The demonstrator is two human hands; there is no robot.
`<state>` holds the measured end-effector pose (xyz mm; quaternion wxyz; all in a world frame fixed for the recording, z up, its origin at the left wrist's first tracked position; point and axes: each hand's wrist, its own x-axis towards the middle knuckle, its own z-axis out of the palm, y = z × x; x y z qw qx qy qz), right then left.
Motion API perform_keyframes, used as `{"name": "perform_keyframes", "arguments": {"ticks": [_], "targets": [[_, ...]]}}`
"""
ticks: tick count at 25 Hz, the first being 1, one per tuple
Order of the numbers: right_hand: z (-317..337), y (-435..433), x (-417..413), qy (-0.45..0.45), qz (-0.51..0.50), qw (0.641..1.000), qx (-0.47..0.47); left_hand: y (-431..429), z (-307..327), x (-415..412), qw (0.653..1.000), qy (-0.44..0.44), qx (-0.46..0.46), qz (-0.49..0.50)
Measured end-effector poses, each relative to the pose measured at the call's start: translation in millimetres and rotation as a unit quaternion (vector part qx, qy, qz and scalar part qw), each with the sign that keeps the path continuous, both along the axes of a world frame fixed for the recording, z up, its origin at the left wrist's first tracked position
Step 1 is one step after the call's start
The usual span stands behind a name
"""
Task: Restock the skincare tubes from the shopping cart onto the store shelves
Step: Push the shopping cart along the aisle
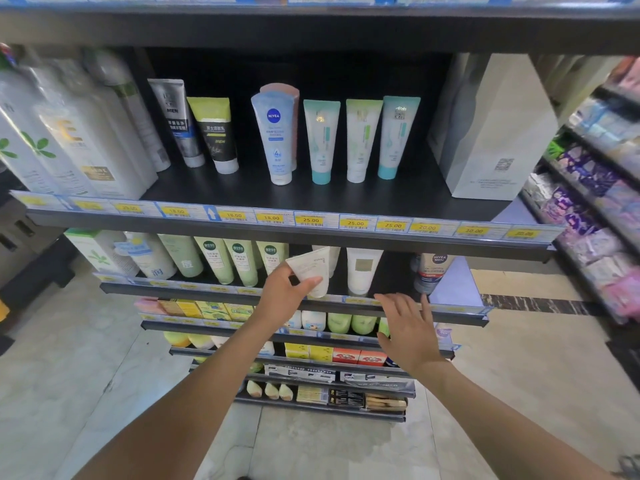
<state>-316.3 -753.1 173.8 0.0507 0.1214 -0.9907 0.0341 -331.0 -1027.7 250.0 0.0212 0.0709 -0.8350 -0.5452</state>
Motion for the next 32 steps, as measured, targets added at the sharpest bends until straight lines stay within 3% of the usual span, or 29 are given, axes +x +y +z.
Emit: {"name": "perform_keyframes", "arguments": {"ticks": [20, 32], "targets": [[-1.5, -1.5, -0.6, -0.012, -0.015, 1.0, 0.024, 13.5, -30.8, -32.3, 0.993, -0.012, -0.106, -0.054], [-2.9, 1.8, 0.1, -0.03, -0.009, 0.999, 0.043, 14.9, -29.1, -18.4, 0.989, -0.009, -0.144, -0.024]]}}
